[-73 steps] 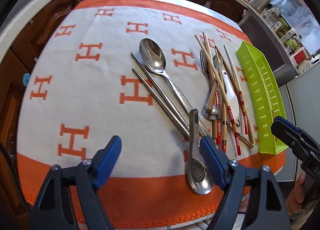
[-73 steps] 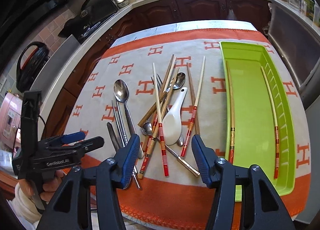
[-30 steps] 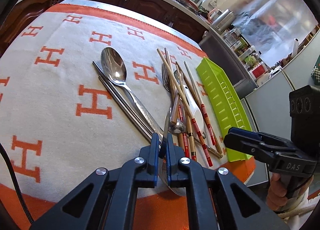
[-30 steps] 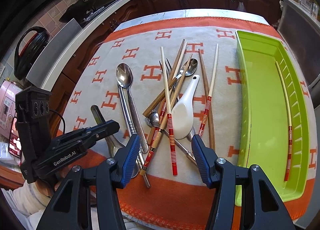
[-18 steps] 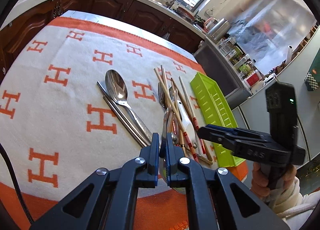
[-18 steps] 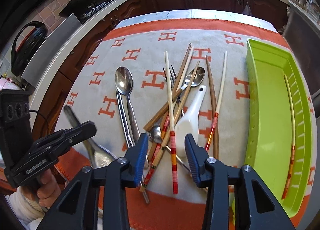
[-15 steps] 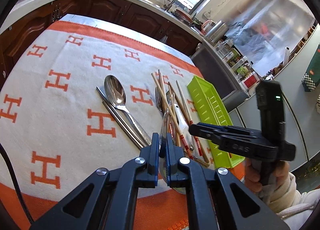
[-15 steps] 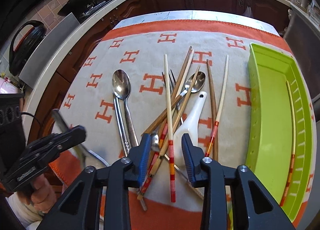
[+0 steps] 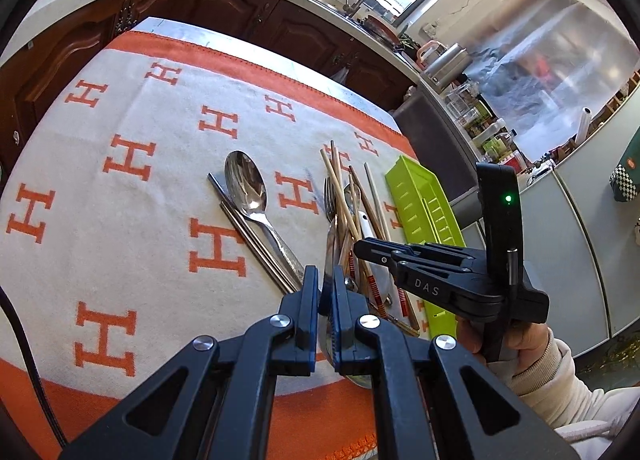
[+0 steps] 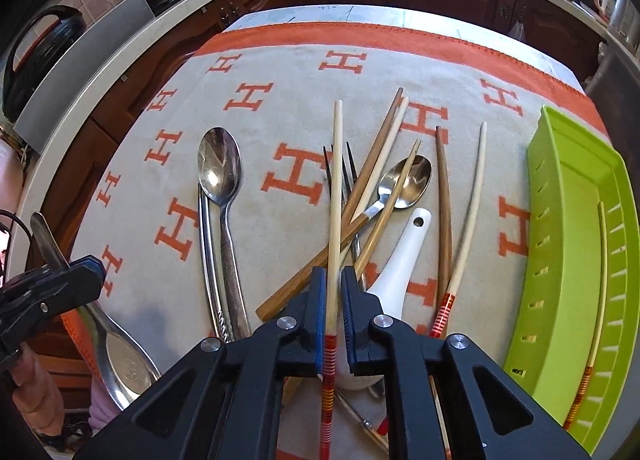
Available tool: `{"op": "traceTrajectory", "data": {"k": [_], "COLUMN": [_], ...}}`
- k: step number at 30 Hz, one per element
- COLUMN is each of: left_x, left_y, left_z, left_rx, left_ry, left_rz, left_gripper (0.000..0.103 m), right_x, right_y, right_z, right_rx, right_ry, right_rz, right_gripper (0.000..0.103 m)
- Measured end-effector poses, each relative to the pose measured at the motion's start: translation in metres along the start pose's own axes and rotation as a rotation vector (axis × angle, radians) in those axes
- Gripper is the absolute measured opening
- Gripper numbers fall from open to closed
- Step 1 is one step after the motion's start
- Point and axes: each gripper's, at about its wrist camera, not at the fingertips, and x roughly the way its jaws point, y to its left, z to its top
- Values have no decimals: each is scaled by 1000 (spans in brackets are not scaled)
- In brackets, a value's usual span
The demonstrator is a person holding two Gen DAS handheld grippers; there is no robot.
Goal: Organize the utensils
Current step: 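Grasp a red-banded chopstick with the right gripper while the left gripper holds the spoon, then place the chopstick and spoon into the green tray with both grippers and release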
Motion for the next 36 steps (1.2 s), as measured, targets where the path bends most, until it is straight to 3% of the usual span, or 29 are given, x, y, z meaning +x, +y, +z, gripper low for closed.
{"op": "traceTrajectory", "data": {"k": [10, 12, 14, 18, 27, 36], "left_x": [4, 4, 5, 5, 7, 7], "left_y": [3, 3, 3, 3, 2, -3], "left_z": [0, 0, 0, 0, 1, 2], "left_rx": [-15, -18, -20, -27, -35, -24], "left_ry": [15, 15, 16, 16, 20, 20], "left_rz": [-5, -7, -4, -1, 2, 0], "left_gripper": [3, 3, 3, 3, 3, 3], "right_x": [3, 3, 5, 11, 9, -12], "right_y": [1, 1, 1, -2, -3, -26], "right_z": [6, 6, 6, 5, 3, -2], "right_rx": [-26, -32, -34, -33, -40, 88], "right_ry": [-5, -8, -5, 1, -32, -55], "right_rz": [-34, -42, -52, -48, -80, 27], "right_gripper": [9, 12, 23, 25, 9, 5]}}
